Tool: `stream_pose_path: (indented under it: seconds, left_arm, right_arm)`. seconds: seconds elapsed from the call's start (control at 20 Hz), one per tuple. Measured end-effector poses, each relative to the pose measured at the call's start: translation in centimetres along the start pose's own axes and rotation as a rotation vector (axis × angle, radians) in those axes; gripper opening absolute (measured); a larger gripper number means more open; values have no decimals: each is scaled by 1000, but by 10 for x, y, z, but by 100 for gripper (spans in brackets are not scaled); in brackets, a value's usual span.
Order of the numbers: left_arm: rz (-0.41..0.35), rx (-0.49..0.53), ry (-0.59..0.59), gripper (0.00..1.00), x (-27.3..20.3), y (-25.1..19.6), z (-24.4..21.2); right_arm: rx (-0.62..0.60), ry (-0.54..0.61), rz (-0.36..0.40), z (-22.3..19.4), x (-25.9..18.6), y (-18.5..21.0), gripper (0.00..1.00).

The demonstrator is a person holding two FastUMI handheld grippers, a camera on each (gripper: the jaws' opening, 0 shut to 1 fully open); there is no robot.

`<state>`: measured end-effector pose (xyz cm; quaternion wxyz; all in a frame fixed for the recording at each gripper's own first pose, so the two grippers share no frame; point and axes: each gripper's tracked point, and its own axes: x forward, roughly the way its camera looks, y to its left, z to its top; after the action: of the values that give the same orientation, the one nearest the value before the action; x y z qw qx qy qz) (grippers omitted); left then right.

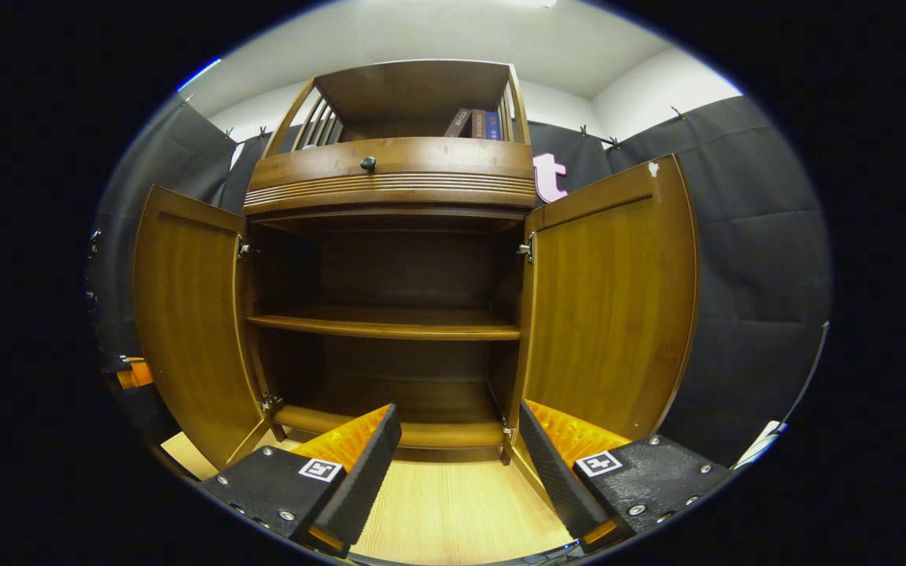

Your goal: Open the right door of the double-door shoe cabinet with the right hand, and open the left door with the left hand.

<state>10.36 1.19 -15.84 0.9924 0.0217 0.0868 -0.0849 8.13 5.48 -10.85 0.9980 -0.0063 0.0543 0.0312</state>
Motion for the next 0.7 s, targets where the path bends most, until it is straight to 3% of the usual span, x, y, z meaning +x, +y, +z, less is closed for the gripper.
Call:
stream_pose_path:
  seconds: [0.7]
  left_arm:
    - [78, -26, 15, 8, -16, 50, -2]
  right_arm:
    - [32, 19, 47, -2, 11, 31, 92]
